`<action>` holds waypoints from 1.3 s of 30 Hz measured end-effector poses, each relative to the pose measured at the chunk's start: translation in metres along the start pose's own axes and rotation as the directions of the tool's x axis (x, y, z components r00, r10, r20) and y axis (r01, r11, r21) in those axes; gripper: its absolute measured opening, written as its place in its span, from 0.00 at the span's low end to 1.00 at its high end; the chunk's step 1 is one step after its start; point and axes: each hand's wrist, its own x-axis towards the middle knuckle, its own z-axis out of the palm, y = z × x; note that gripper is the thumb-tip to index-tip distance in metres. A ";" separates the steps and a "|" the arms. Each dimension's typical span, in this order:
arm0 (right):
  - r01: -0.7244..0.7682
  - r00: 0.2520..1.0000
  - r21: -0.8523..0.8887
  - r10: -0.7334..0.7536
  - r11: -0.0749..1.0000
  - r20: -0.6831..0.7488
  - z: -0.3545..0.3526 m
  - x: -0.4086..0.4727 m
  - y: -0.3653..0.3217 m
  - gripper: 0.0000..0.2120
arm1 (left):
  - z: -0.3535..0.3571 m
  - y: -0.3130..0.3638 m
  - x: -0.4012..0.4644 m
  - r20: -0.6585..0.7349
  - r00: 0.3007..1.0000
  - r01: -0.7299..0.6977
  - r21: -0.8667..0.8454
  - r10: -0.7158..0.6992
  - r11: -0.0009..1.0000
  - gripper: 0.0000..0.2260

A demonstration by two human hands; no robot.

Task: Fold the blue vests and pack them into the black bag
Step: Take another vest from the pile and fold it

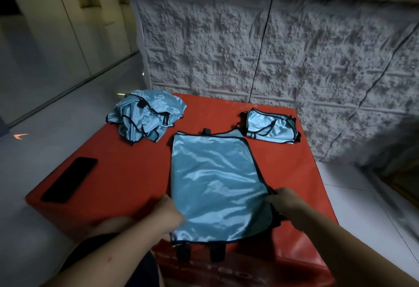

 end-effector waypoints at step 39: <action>-0.327 0.926 0.486 0.172 0.810 0.336 -0.029 0.058 -0.089 0.12 | -0.063 0.073 0.092 0.361 0.932 0.320 -0.759 -0.042 0.567 0.09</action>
